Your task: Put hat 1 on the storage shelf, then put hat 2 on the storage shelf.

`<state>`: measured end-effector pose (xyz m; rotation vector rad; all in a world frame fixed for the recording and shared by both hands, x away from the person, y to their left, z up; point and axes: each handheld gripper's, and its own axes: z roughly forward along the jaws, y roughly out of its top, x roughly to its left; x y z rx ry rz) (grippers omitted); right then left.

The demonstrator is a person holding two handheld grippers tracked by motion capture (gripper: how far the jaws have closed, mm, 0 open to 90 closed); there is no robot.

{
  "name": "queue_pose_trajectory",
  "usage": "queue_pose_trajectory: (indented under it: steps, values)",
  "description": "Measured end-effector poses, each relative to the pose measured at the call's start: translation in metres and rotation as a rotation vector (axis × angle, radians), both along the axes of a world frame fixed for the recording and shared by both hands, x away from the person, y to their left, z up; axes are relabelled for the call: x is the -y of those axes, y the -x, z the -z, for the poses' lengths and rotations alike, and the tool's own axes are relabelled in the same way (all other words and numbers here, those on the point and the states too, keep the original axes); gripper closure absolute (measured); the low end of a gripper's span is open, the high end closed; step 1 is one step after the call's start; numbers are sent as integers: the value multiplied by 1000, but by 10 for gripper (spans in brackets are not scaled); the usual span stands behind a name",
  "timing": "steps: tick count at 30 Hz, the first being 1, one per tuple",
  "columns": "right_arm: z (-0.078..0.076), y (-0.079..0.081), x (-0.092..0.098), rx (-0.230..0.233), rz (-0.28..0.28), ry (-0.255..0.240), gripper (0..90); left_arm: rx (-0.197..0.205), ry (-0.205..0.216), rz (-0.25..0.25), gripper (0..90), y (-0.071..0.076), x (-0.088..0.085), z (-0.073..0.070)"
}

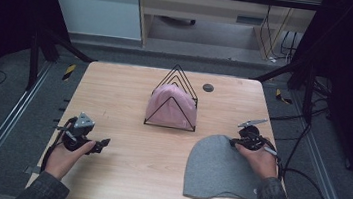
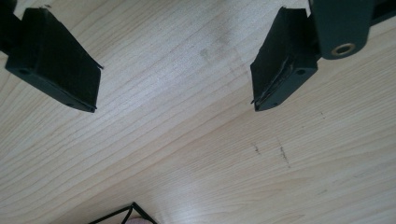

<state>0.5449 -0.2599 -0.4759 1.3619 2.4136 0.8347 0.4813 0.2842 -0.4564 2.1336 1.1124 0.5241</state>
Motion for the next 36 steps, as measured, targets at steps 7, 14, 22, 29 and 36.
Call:
queue_pose_trajectory:
  steps: [7, 14, 22, 29, 36]
  values:
    - [-27, 20, -2, 87, -32, -42, 857, -23, -15, 6, 142, -2, 1, 3]
    - [-57, 43, -14, 181, -89, -76, 858, -61, -28, 20, 130, -4, 2, 8]
    - [-85, 61, -28, 253, -164, -90, 858, -76, -32, 29, 123, -5, 4, 9]
    - [-120, 78, -46, 320, -242, -109, 860, -85, -26, 34, 123, -4, 4, 10]
    - [-150, 87, -76, 383, -326, -117, 861, -91, -18, 75, 123, -3, 8, 9]
